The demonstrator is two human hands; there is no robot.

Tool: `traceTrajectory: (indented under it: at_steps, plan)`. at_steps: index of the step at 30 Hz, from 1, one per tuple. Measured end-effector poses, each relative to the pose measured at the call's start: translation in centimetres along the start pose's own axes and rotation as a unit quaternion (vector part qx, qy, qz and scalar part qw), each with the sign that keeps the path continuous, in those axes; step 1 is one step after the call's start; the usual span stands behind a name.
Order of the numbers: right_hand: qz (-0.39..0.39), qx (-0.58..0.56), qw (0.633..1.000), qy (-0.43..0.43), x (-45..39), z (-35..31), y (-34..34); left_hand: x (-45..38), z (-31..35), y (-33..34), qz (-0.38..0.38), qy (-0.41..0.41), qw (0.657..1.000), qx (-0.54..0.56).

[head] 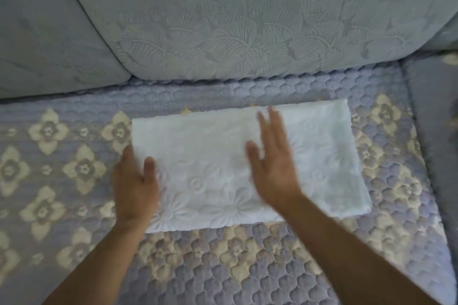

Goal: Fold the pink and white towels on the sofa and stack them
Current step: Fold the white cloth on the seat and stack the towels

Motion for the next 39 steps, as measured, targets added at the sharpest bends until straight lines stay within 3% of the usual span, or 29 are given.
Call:
traceTrajectory:
  at_steps: [2,4,6,11,16,19,24,27,30,32,35,39]
  plan:
    - [-0.043,-0.102,0.994,0.021,1.0,-3.4,3.6,1.1,-0.4,-0.7,-0.009,-0.05,0.993,0.104]
    - [-0.039,-0.151,0.985,0.069,0.2,-4.2,6.3,1.6,0.0,-1.2,-0.044,-0.091,0.985,0.141]
    - [-0.005,-0.154,0.982,0.11,-1.2,-3.2,7.5,1.2,0.1,-1.4,-0.068,-0.114,0.982,0.135]
    - [0.004,-0.168,0.983,0.08,-1.1,-1.6,7.1,-0.2,-1.2,-1.7,-0.136,-0.148,0.967,0.159]
    - [-0.027,-0.191,0.976,0.096,7.5,-0.5,5.4,0.6,-2.3,-1.4,-0.157,-0.183,0.947,0.211]
    - [-0.036,-0.181,0.979,0.089,11.2,-0.9,5.3,1.1,-1.2,-1.9,-0.145,-0.167,0.957,0.19]
    - [-0.012,-0.221,0.967,0.129,1.6,-2.4,4.7,1.2,-0.7,-2.3,-0.125,-0.154,0.955,0.219]
    - [0.007,-0.212,0.969,0.129,-5.2,-2.2,4.9,1.3,-0.4,-2.7,-0.132,-0.205,0.928,0.282]
    - [0.0,-0.25,0.959,0.135,-6.1,-2.7,4.9,1.7,1.3,-4.4,-0.202,-0.257,0.86,0.391]
    - [0.003,-0.299,0.944,0.14,-4.1,-3.1,3.0,2.1,3.8,-6.2,-0.256,-0.257,0.82,0.443]
    - [-0.031,-0.384,0.907,0.17,-0.7,-2.3,-0.8,2.8,8.5,-8.7,-0.292,-0.204,0.809,0.468]
    - [-0.078,-0.591,0.746,0.295,1.0,-0.9,-7.3,5.3,17.5,-7.4,-0.333,-0.119,0.817,0.455]
Point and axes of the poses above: each hand's wrist, its own x-axis away from the middle knuckle, its own y-axis out of the palm, z = x × y, the point moved 1 cm from there along -x, towards the middle knuckle, and after that the axes turned 2 degrees about x, right-handed, at the moved point
